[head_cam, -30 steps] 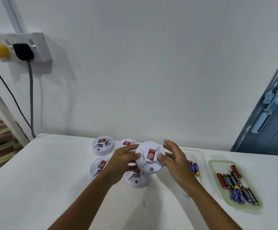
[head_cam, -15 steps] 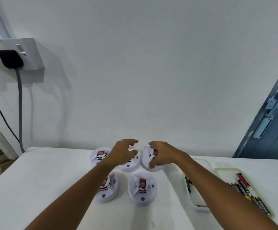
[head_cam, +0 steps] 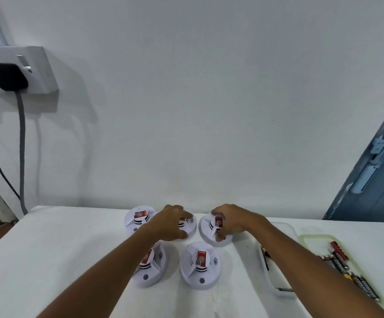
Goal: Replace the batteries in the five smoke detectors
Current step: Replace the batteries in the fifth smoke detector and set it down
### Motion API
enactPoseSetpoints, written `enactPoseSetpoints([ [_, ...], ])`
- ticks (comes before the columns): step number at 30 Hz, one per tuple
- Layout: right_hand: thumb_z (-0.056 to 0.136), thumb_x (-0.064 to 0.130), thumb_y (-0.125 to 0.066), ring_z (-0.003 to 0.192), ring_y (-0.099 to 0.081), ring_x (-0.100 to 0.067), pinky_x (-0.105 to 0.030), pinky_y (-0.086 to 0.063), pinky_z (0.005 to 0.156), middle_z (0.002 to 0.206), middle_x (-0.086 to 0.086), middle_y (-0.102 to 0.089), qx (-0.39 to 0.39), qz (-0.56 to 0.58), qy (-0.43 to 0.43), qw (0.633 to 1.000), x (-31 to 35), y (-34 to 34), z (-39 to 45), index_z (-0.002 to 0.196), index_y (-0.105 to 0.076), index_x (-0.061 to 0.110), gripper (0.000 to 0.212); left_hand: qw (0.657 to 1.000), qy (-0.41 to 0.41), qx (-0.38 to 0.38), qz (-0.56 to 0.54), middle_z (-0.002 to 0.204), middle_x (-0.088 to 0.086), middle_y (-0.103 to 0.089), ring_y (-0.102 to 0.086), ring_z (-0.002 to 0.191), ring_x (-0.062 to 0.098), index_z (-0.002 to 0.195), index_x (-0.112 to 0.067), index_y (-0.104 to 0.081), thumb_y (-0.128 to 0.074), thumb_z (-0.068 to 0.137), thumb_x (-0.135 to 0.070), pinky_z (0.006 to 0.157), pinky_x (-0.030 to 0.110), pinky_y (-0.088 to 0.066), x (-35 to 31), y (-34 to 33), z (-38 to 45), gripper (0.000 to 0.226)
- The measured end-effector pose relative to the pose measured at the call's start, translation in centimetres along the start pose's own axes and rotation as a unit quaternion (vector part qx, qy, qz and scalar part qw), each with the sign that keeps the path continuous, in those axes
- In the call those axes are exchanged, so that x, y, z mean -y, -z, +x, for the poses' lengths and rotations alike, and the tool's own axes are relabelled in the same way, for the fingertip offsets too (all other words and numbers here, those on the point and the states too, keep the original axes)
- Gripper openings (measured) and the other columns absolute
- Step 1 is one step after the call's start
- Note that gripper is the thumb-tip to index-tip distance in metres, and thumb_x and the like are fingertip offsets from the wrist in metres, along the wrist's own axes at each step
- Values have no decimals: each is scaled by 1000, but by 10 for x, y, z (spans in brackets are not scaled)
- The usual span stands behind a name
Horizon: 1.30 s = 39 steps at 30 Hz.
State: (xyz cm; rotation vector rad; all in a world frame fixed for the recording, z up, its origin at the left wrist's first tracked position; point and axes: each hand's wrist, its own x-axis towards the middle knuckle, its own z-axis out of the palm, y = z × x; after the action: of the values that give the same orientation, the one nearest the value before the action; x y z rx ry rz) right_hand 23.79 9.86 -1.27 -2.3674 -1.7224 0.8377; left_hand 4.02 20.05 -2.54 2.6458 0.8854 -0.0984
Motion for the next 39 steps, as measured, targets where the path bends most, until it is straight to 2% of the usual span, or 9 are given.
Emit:
enactPoseSetpoints([
  [7,70,25,-81,110,-58,-26,-40,-49,95,125,-7,-59,-6,-16,11,1000,1,-1,-2,129,-52,9,67,1000,7,-6,-8,152,5,-36,-27,141,24,147,-27,-35,-67,84,-39,111,37,-30,0,-1,-5,71],
  [11,73,30,-75,108,-53,-24,-34,-47,91,118,-1,-51,-129,-14,76,989,15,-7,-23,117,-59,14,49,997,-24,-61,-40,148,-1,-42,-36,135,16,145,-27,-39,-70,82,-39,107,28,-32,4,11,-32,71],
  [16,67,42,-79,101,-58,-20,-33,-49,80,111,1,-60,-40,-58,137,988,52,-46,-71,111,-62,18,52,995,-72,-58,37,123,-8,-64,-57,113,15,127,-27,-61,-73,72,-47,87,20,-41,22,13,-92,59],
  [20,63,46,-82,104,-52,-25,-37,-49,79,114,-4,-53,-45,-125,124,983,58,-69,-75,122,-52,17,72,994,-57,-56,72,130,-7,-58,-51,118,16,128,-30,-59,-66,64,-62,91,28,-45,30,-5,-115,72],
  [25,66,43,-80,107,-49,-25,-39,-49,83,114,-4,-53,-66,-101,124,985,58,-76,-78,125,-50,16,70,995,-42,-76,47,138,-6,-52,-46,125,15,124,-28,-63,-76,71,-43,93,24,-41,33,-19,-121,57],
  [30,66,47,-79,103,-52,-22,-37,-50,80,112,-1,-53,-77,-58,133,987,53,-76,-83,116,-55,17,63,996,-39,-73,28,140,-2,-50,-42,131,16,126,-26,-62,-77,72,-41,96,23,-38,30,-20,-125,58],
  [34,85,38,-65,125,-48,-22,-33,-42,97,138,0,-49,-151,51,100,982,44,-57,-92,133,-51,16,55,989,-40,-140,-24,147,-1,-45,-37,137,15,132,-26,-57,-68,85,-40,104,19,-27,0,-18,-105,50],
  [36,88,28,-60,123,-51,-24,-32,-43,95,134,-3,-54,-204,72,91,972,32,-46,-98,127,-57,14,42,986,-55,-149,-53,147,-2,-44,-35,139,15,135,-24,-54,-62,91,-33,106,19,-24,-33,-16,-84,45],
  [39,87,22,-59,110,-58,-22,-34,-49,88,119,-5,-63,-246,98,94,960,13,-36,-106,119,-64,18,32,988,-107,-111,-29,140,7,-51,-41,130,25,135,-22,-54,-54,94,-28,110,33,-27,-79,-18,-48,41],
])
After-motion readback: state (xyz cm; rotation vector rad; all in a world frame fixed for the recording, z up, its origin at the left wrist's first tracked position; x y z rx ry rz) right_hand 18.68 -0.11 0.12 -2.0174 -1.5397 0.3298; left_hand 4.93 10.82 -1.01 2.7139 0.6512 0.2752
